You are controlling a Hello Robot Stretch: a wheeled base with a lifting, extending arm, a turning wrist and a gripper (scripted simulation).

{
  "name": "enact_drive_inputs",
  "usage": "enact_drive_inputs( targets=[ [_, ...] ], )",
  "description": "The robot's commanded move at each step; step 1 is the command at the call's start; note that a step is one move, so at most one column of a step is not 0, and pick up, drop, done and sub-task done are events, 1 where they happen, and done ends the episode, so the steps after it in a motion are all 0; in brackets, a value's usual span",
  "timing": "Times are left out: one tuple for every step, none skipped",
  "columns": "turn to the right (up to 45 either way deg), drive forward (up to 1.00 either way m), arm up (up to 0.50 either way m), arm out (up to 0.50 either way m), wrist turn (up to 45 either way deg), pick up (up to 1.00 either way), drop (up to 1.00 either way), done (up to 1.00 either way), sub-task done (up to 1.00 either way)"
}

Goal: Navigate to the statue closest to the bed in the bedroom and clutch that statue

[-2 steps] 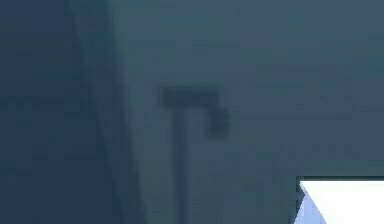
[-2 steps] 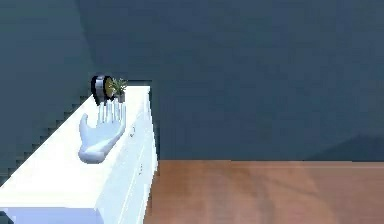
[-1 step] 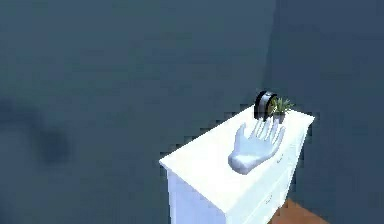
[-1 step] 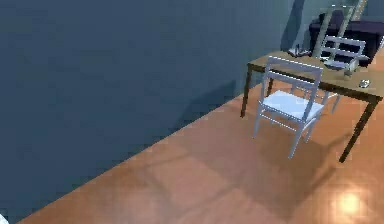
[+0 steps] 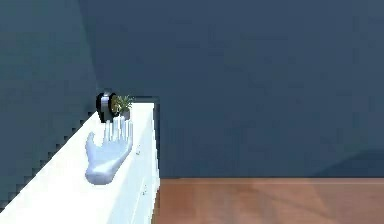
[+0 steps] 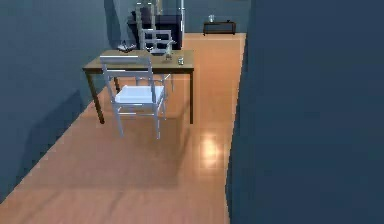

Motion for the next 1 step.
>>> enact_drive_inputs(
  targets=[
    [45.0,0.0,0.0,0.0,0.0,0.0,0.0,0.0,0.0]
  ],
)
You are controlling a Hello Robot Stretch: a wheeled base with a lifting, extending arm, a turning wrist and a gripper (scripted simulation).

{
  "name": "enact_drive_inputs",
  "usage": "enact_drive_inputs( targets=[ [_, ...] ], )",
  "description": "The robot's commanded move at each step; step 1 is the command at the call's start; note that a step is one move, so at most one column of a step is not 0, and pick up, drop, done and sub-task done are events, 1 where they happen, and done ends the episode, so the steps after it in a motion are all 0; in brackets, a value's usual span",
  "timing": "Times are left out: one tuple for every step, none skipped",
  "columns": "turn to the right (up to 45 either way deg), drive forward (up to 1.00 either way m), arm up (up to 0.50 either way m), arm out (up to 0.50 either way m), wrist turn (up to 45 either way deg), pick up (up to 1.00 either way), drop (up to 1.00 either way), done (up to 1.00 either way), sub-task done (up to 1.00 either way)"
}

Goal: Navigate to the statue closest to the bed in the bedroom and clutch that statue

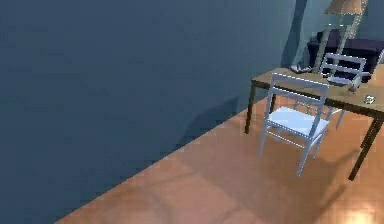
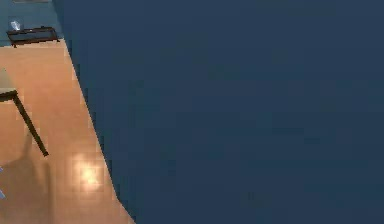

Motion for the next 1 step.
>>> enact_drive_inputs(
  targets=[
    [42.0,0.0,0.0,0.0,0.0,0.0,0.0,0.0,0.0]
  ],
)
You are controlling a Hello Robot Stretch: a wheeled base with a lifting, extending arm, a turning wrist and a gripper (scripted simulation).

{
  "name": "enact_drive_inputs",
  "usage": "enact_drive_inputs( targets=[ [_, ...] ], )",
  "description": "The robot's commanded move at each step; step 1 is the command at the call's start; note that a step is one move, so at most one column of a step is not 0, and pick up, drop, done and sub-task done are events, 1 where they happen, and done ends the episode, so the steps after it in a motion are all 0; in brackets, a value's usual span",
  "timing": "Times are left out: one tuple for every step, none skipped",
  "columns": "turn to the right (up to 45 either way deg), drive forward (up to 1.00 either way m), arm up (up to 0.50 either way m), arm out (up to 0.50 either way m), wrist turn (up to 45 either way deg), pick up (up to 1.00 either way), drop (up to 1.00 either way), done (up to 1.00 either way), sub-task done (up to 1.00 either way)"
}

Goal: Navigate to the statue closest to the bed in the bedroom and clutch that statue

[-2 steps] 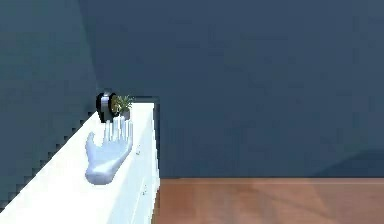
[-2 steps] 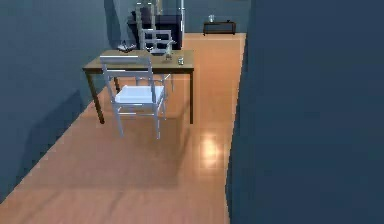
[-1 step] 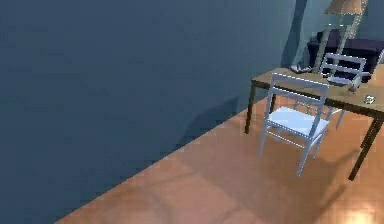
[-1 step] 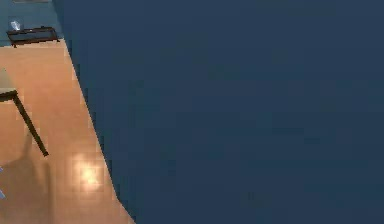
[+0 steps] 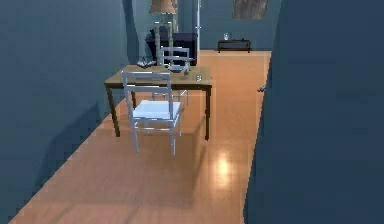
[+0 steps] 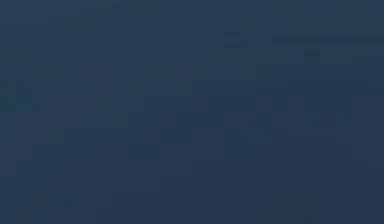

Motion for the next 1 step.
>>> enact_drive_inputs(
  targets=[
    [3.0,0.0,0.0,0.0,0.0,0.0,0.0,0.0,0.0]
  ],
)
